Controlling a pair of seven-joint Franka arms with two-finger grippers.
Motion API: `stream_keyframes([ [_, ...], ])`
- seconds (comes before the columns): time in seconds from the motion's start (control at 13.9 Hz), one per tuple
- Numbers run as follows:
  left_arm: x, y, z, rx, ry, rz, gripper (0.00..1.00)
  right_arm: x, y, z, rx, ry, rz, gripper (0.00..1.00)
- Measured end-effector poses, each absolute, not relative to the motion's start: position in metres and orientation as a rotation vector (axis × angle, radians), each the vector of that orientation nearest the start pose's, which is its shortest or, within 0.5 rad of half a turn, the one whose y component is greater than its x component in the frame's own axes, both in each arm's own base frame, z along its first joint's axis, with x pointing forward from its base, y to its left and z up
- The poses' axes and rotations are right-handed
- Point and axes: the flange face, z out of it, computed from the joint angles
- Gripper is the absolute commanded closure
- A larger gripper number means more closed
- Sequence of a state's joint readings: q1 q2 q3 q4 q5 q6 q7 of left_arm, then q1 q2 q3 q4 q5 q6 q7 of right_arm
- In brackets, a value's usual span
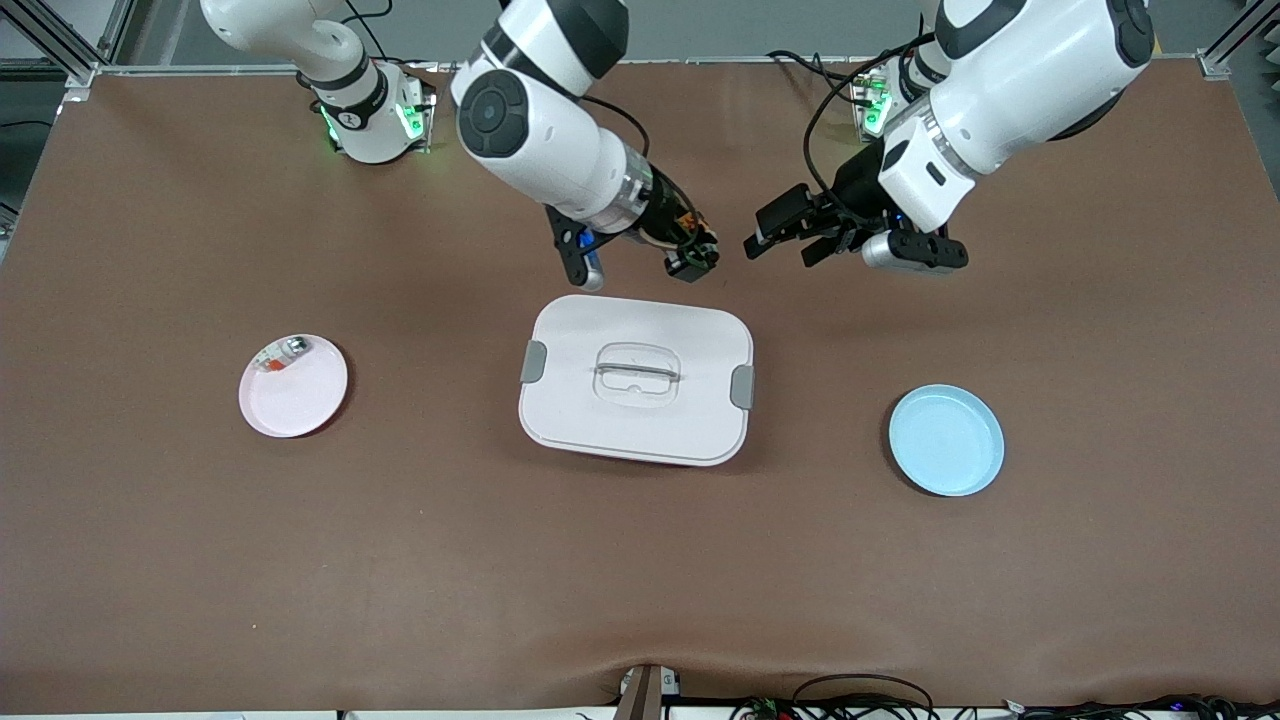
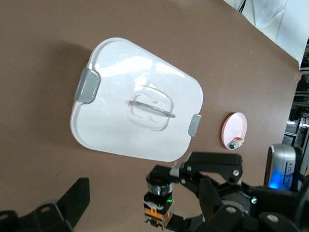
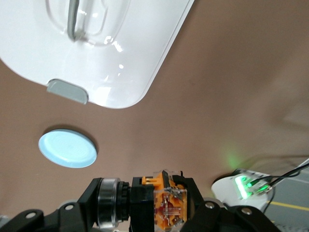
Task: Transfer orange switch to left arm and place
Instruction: 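Carry the switch over the box with the right gripper while the left gripper approaches, then grasp the switch with the left gripper from the right gripper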
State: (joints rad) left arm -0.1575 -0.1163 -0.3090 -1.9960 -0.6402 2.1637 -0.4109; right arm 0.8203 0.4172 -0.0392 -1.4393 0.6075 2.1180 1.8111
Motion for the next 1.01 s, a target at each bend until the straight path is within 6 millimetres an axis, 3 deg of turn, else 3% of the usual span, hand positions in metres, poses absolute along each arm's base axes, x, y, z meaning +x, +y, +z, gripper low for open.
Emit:
stream_keyframes([
  [0.43,0.447,-0.261,0.528,2.530,0.289,0.005,0.13,0.490,0.530,0.492,-1.987,1.621,0.698,0.88],
  [1.01,0.452,-0.258,0.515,2.419,0.151,0.064,0.21,0.490,0.530,0.493,-1.982,1.624,0.698,0.88],
])
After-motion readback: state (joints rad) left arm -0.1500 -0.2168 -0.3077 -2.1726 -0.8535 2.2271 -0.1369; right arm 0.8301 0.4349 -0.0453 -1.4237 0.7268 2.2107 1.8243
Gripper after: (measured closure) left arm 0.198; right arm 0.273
